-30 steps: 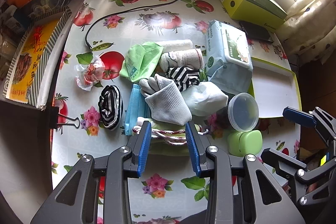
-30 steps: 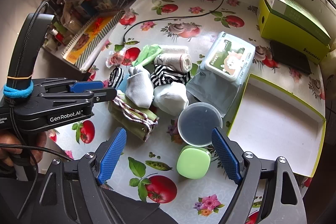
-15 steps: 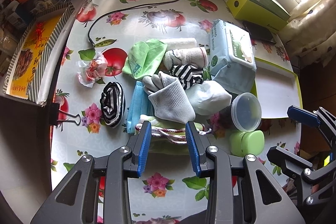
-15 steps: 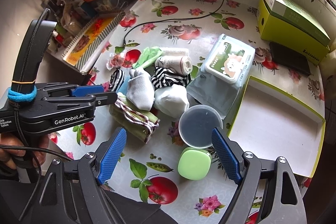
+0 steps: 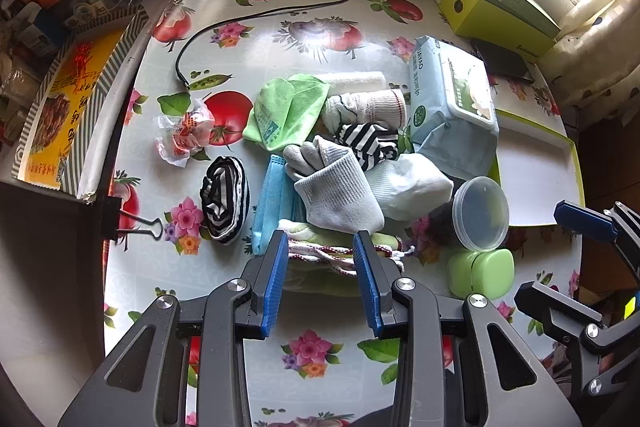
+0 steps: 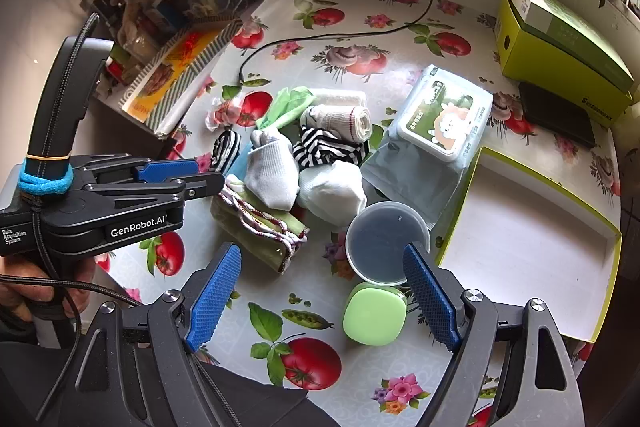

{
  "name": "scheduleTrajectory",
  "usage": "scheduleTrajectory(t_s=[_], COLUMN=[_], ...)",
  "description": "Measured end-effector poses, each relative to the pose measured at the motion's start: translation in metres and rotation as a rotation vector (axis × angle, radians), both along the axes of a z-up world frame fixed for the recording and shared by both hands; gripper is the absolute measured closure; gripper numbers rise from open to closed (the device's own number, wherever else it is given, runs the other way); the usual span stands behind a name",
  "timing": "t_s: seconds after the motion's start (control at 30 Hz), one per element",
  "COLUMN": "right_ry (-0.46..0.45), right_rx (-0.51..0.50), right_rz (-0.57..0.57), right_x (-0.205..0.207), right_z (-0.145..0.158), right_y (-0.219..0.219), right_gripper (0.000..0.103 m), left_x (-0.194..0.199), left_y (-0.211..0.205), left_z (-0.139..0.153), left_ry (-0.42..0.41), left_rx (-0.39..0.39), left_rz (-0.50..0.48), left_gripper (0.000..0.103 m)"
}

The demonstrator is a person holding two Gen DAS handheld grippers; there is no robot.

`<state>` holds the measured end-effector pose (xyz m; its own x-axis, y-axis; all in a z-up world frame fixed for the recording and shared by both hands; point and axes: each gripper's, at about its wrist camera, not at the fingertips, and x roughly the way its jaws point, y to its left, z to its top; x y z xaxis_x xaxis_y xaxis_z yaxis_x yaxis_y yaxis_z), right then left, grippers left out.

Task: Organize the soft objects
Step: 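Move both open tools over the pile of soft items, then grasp the white glove with the right tool while the left tool grasps the striped sock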

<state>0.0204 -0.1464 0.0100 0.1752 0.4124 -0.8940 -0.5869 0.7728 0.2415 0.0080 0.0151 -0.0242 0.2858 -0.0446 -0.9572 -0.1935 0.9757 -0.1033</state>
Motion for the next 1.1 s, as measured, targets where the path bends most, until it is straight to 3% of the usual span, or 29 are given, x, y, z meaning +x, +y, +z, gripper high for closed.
scheduleTrajectory(t_s=[0.97,1.1], right_ry=[0.016,0.02], right_rx=[0.002,0.002], right_rz=[0.024,0.04], right_x=[0.013,0.015], right_z=[-0.003,-0.005], right_y=[0.022,0.029], right_gripper=[0.019,0.024], left_x=[-0.001,-0.002], left_y=[0.03,0.042], left_z=[-0.014,-0.017], left_ry=[0.005,0.002], left_rx=[-0.077,-0.084], left_rz=[0.079,0.11], left_gripper=[0.068,0.068])
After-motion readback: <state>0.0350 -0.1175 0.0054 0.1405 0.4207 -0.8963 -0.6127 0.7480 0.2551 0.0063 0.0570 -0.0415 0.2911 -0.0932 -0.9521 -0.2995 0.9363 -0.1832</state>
